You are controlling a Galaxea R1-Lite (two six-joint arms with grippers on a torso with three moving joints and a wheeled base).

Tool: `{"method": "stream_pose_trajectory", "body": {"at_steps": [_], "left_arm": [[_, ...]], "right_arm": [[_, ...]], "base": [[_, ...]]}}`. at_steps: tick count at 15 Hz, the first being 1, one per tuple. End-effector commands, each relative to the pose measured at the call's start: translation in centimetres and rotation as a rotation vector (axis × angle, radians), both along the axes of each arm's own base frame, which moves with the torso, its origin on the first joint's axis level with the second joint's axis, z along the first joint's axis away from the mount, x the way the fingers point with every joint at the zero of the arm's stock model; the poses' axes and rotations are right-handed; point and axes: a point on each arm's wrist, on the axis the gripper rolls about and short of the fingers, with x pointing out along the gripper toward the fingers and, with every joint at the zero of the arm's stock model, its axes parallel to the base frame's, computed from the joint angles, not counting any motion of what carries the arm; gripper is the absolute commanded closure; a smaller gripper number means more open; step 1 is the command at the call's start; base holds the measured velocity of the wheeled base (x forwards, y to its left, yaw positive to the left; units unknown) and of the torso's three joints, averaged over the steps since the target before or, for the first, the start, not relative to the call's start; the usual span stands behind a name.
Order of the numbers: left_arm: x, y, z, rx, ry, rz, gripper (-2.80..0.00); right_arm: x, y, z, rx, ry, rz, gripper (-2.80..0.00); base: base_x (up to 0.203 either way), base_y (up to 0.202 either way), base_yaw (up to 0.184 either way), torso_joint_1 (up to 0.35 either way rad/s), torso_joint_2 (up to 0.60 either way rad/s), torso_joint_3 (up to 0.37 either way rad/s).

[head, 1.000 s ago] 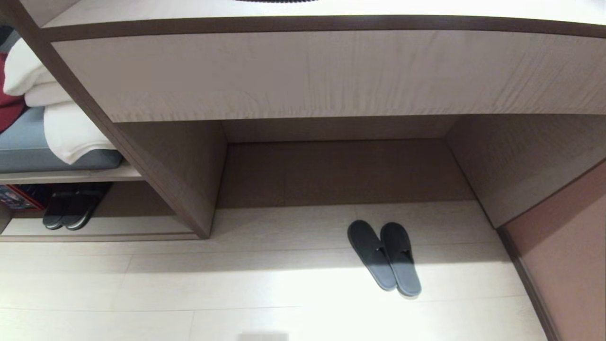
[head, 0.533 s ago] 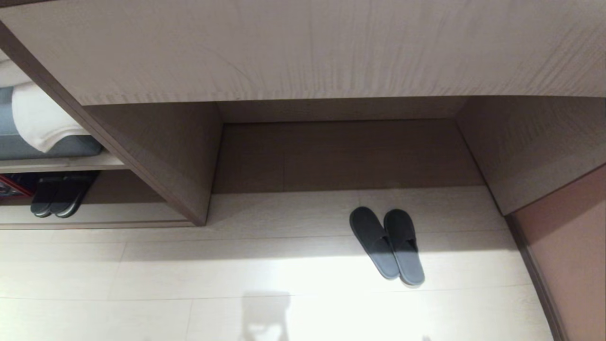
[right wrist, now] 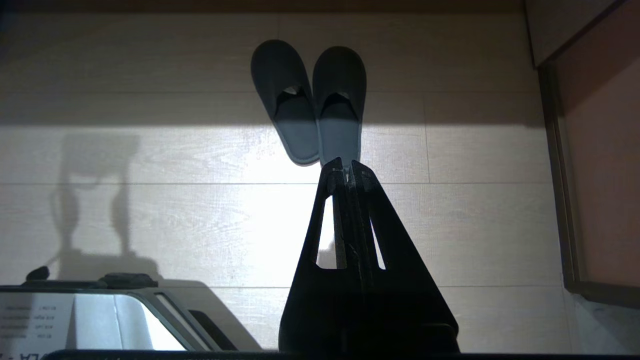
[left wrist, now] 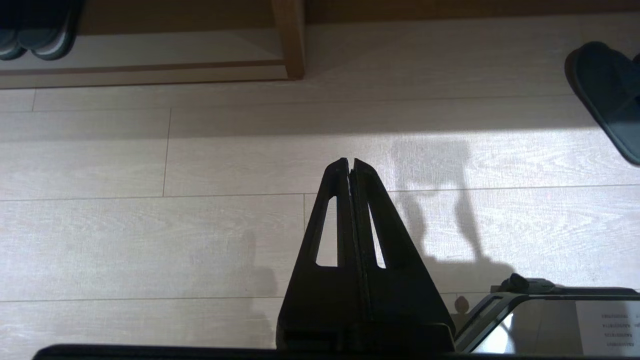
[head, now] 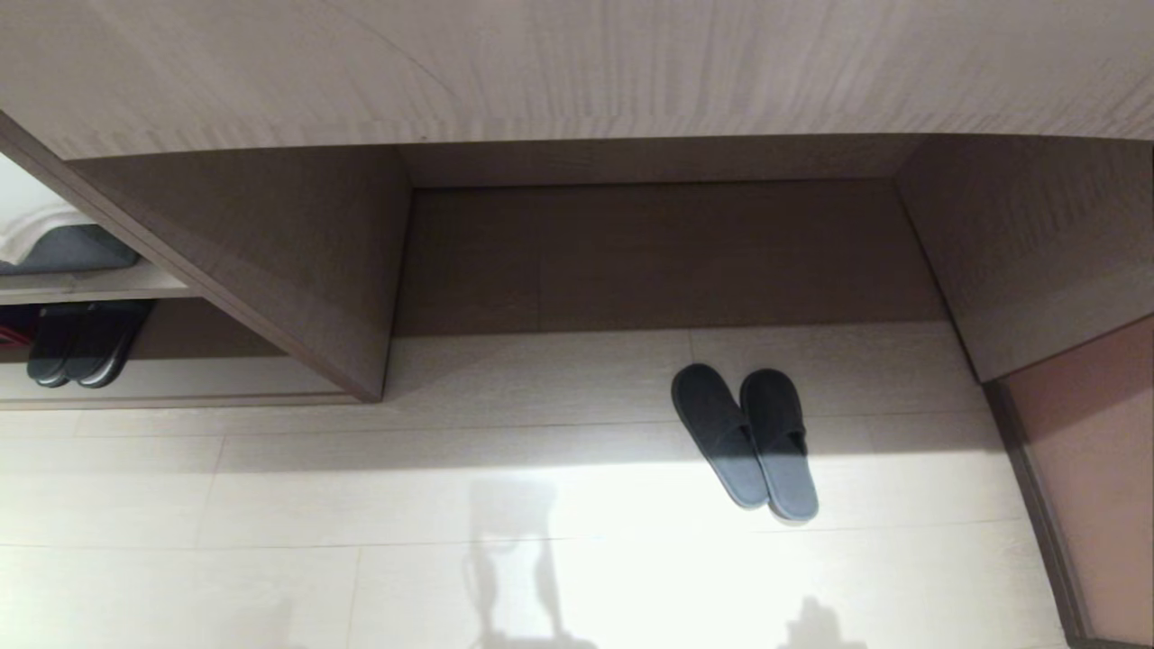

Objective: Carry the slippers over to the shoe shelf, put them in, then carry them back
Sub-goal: Pick up the slippers on the floor

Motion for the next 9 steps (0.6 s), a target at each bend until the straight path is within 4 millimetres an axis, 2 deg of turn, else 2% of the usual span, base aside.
{"method": "stream_pose_trajectory", "body": {"at_steps": [1,9], "left_arm": [[0.00,0.00,0.00,0.000,0.001,0.003,0.00],[0.01,0.00,-0.03,0.000,0.002,0.001,0.00]], "right_arm": [[0.01,0.00,0.00,0.000,0.001,0.000,0.00],[0.01,0.00,0.00,0.000,0.001,0.000,0.00]], "base": [[0.000,0.000,0.000,0.007,0.01,-0.197],[0.000,0.000,0.000,0.001,0.00,-0.197]]}}
